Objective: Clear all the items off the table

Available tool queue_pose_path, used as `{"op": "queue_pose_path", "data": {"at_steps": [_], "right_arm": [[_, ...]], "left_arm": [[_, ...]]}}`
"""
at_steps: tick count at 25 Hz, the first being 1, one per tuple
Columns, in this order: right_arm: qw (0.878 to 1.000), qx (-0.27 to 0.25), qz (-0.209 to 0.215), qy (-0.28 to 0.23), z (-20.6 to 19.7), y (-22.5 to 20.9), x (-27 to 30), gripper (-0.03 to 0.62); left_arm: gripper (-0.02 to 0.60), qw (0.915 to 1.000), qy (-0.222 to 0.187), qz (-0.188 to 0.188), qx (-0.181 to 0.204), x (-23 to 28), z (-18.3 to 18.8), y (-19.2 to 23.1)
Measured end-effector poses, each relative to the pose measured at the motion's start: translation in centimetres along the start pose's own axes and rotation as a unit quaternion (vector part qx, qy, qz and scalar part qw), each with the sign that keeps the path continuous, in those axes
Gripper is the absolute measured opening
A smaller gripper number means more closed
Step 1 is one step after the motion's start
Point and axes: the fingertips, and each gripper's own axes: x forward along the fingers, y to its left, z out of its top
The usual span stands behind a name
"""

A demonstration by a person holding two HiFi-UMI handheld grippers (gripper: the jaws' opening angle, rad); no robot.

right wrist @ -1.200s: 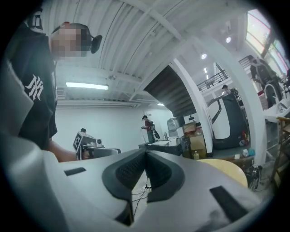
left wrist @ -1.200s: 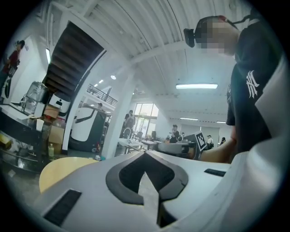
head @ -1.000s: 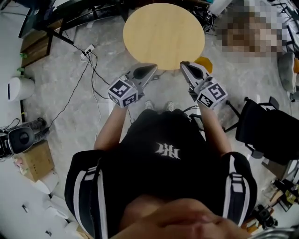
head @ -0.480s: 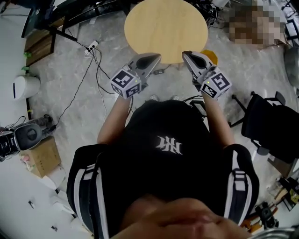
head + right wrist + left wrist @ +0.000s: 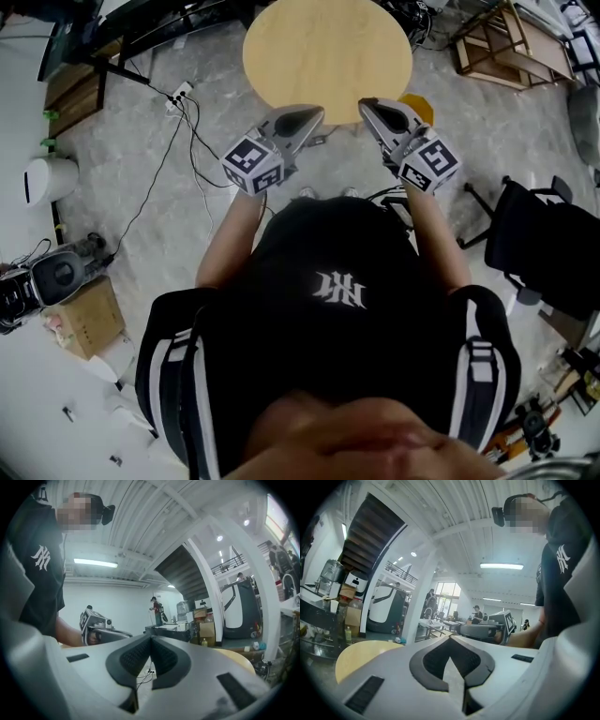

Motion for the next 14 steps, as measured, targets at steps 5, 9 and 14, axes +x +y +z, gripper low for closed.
{"op": "queue_pose_path", "data": {"at_steps": [5,9,14], "right_arm": [[1.0,0.001,-0.001,0.002,-0.14,0.14,-0.1,0.0],[1.0,-0.001,0.0,0.001,0.07,0.05,-0.28,0.0],[1.0,-0.007,0.003,0.003,0.18,0.18,-0.28,0.0]], "left_arm": [[0.012,1.0,0.002,-0.005,0.0,0.09,-0.13,-0.14],[0.012,1.0,0.003,-0.005,0.001,0.32,-0.13,-0.23],[0.012,1.0,0.002,-0.006,0.005,0.24,-0.07,-0.43]]}}
